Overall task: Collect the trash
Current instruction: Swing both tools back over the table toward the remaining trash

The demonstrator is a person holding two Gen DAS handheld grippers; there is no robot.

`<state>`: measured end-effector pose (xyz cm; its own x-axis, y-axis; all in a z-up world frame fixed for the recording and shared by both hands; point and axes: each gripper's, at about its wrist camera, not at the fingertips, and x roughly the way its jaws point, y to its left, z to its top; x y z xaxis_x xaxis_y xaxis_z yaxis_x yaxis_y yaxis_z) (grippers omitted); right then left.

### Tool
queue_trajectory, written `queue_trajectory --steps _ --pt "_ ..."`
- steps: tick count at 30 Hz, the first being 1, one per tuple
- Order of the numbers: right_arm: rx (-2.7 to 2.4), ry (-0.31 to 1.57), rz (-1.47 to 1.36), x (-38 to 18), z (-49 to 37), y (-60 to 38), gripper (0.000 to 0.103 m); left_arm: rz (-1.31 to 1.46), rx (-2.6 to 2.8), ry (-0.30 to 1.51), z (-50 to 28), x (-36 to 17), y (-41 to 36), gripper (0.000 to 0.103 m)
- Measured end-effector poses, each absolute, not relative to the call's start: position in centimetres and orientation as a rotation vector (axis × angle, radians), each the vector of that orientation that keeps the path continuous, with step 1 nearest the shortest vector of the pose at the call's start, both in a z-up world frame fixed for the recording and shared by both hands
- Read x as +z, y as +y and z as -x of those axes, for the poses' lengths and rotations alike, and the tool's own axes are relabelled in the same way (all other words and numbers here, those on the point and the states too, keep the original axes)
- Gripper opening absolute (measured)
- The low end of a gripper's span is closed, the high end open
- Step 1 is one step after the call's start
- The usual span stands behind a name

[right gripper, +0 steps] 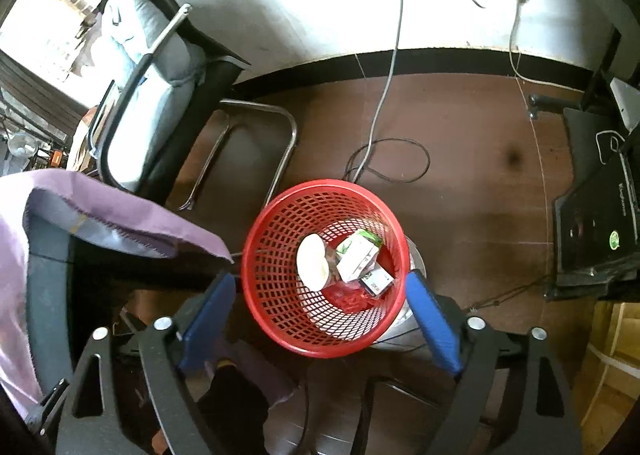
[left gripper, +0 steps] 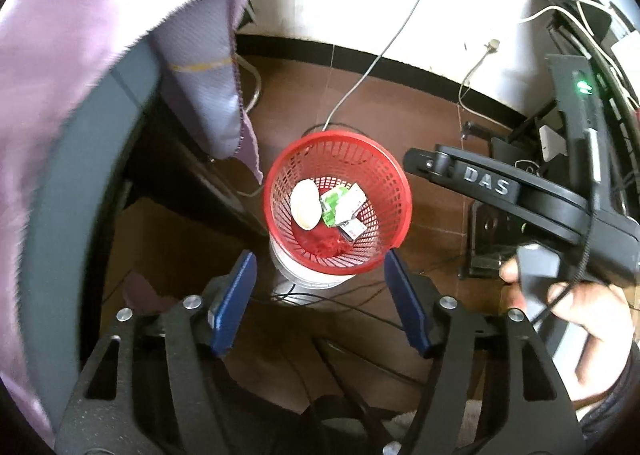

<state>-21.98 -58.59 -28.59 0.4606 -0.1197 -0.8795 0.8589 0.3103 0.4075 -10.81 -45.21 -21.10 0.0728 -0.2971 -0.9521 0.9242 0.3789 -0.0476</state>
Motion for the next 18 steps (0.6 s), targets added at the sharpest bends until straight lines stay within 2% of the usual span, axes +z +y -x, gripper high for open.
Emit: queue_trajectory --steps 4,18 --pt "-0.762 0.861 -1.023 -26.9 21.6 -57.5 0.089 -0.717 -1.052 1.074 11.9 -18.3 -42.9 0.073" --pt "-0.727 0.813 -0.888 -19.1 18.7 -52.5 0.093 -0.577 -1.025 0.853 10.0 -7.1 -33.1 0.08"
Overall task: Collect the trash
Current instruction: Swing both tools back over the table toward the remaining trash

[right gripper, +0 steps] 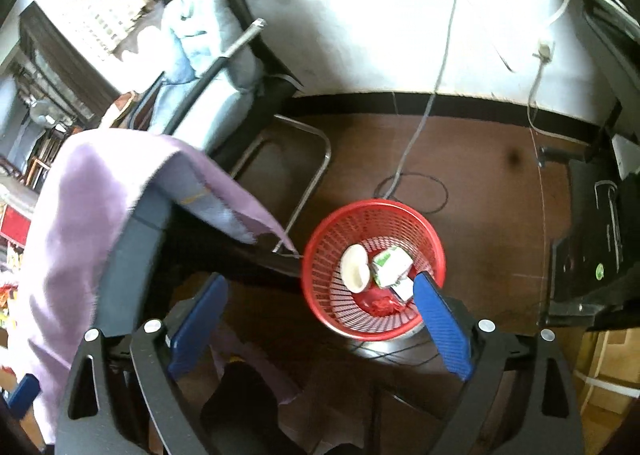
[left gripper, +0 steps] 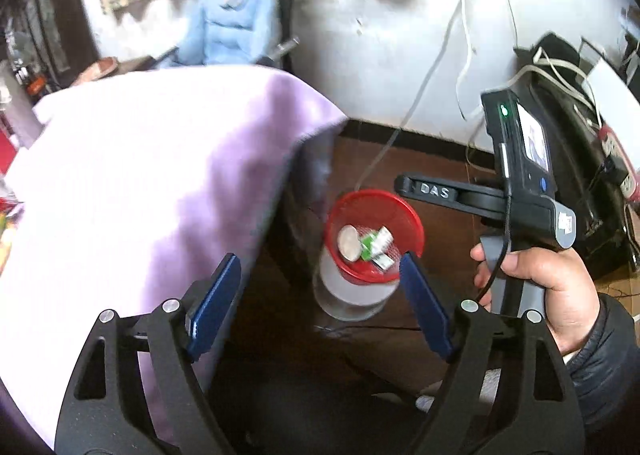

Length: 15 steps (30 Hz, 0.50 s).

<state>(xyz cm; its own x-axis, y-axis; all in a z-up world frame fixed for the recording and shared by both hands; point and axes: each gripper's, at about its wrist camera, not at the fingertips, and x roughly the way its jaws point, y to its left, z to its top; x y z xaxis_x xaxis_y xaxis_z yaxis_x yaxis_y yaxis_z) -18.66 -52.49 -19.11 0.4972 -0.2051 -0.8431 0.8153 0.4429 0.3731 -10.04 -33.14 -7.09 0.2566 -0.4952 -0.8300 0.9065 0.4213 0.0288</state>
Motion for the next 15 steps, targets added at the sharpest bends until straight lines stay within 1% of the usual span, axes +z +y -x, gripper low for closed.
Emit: queue_trajectory --steps 6,11,12,13,15 --pt "-0.644 0.789 -0.781 -13.9 15.1 -48.7 0.093 -0.477 -0.952 0.805 6.5 -2.2 -27.4 0.082" --pt "-0.539 0.75 -0.606 -8.2 10.6 -43.9 0.096 -0.416 -0.844 0.743 2.3 1.1 -22.9 0.083" --pt "-0.514 0.733 -0.573 -6.9 9.6 -42.8 0.097 -0.393 -0.811 0.736 0.9 1.8 -21.7 0.085" --pt "-0.495 0.722 -0.555 -6.1 9.0 -42.0 0.097 -0.376 -0.795 0.742 0.0 2.2 -20.7 0.087" --pt "-0.457 0.71 -0.525 -4.7 7.5 -40.4 0.097 -0.339 -0.764 0.769 -2.3 2.8 -18.9 0.088"
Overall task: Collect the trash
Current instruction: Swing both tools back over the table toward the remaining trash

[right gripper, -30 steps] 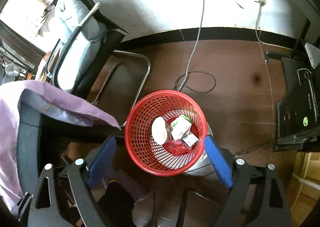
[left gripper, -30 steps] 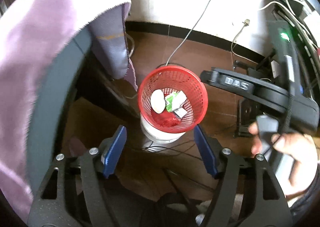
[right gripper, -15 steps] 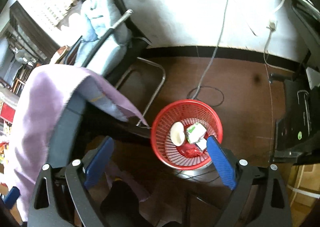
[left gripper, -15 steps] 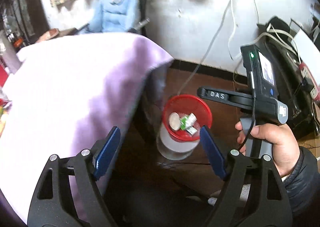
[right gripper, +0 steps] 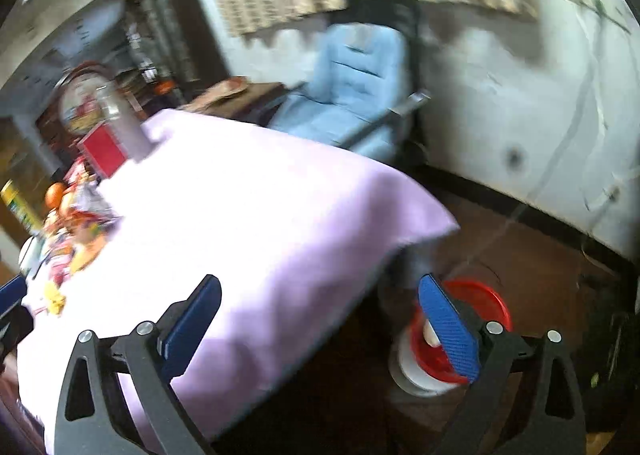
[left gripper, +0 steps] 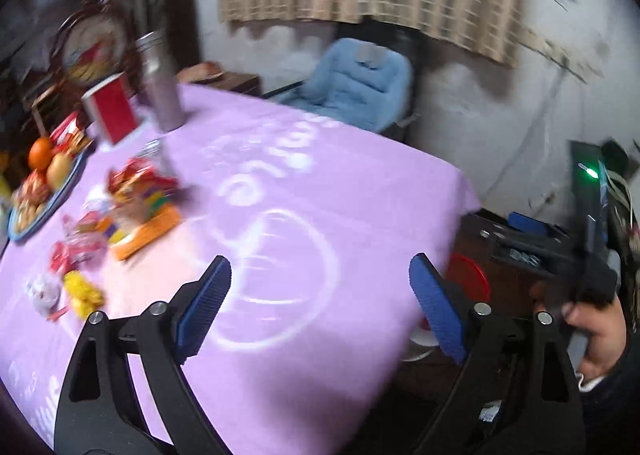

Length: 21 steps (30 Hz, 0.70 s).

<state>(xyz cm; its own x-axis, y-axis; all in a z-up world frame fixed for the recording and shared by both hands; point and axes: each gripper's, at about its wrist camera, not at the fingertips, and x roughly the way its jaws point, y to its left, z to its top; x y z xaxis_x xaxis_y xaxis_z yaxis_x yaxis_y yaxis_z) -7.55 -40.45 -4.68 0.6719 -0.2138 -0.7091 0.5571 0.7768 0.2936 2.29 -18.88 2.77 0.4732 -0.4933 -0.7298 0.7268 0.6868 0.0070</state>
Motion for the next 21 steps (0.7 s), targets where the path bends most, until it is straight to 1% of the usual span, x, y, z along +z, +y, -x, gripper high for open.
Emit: queue_trajectory --steps 4,6,10,16,21 --pt "-0.364 0.688 -0.488 -2.1 4.0 -36.9 0.097 -0.264 -0.688 0.788 -7.2 3.5 -15.2 0.089" --pt "-0.348 0.67 -0.471 -1.4 2.8 -35.9 0.097 -0.239 -0.669 0.791 -8.8 3.3 -13.6 0.089" --pt "-0.286 0.704 -0.429 -1.1 -0.8 -33.2 0.097 -0.136 -0.546 0.843 -12.3 2.5 -9.7 0.089" --pt "-0.167 0.74 -0.424 -0.8 -5.3 -28.5 0.097 -0.068 -0.479 0.867 -15.2 2.3 -6.7 0.089" --pt "-0.087 0.775 -0.366 -0.8 -8.3 -24.7 0.097 -0.082 -0.413 0.894 -16.3 1.1 -6.4 0.089"
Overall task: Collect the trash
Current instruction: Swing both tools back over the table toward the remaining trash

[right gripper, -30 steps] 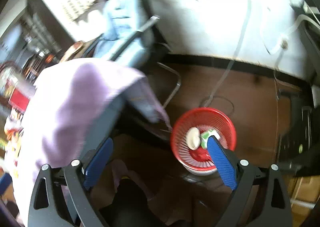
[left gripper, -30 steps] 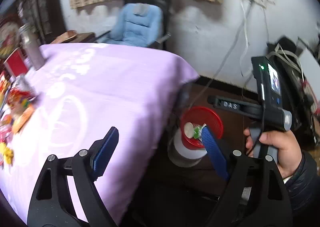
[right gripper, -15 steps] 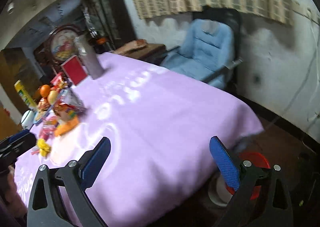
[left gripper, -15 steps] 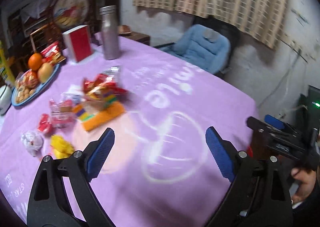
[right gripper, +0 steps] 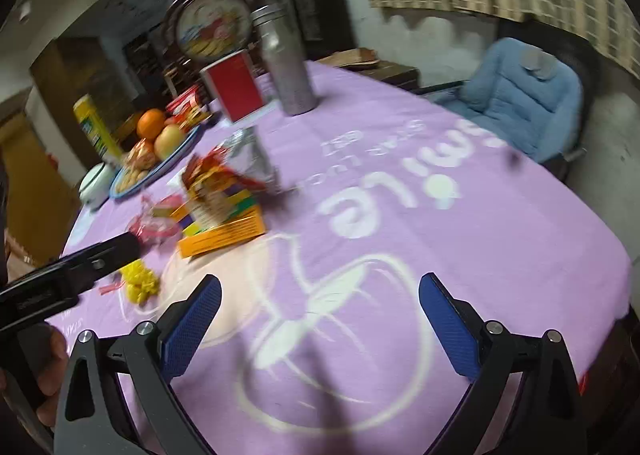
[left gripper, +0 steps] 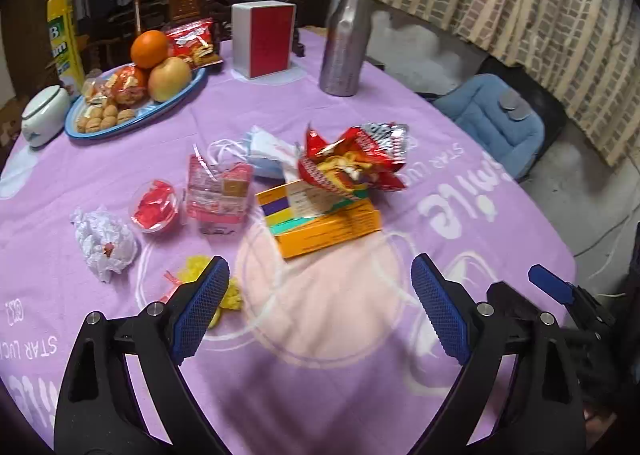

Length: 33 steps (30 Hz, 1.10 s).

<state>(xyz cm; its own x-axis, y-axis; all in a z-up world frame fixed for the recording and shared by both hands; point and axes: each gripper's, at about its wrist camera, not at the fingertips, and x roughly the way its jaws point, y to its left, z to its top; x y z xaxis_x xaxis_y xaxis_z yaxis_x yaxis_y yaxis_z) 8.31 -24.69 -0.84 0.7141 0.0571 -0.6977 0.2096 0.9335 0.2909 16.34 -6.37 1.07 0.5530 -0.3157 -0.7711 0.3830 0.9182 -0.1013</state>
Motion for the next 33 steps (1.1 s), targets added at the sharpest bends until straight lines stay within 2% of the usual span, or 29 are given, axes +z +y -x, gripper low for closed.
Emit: queue_trajectory --steps 19,33 --pt "0.065 0.892 -0.222 -1.8 -16.9 -18.0 0.097 0.075 -0.292 0.925 -20.3 0.7 -0.9 0.091" --pt "0.114 0.917 -0.176 -2.5 -18.4 -14.4 0.097 0.235 -0.113 0.947 -22.6 0.9 5.8 0.091"
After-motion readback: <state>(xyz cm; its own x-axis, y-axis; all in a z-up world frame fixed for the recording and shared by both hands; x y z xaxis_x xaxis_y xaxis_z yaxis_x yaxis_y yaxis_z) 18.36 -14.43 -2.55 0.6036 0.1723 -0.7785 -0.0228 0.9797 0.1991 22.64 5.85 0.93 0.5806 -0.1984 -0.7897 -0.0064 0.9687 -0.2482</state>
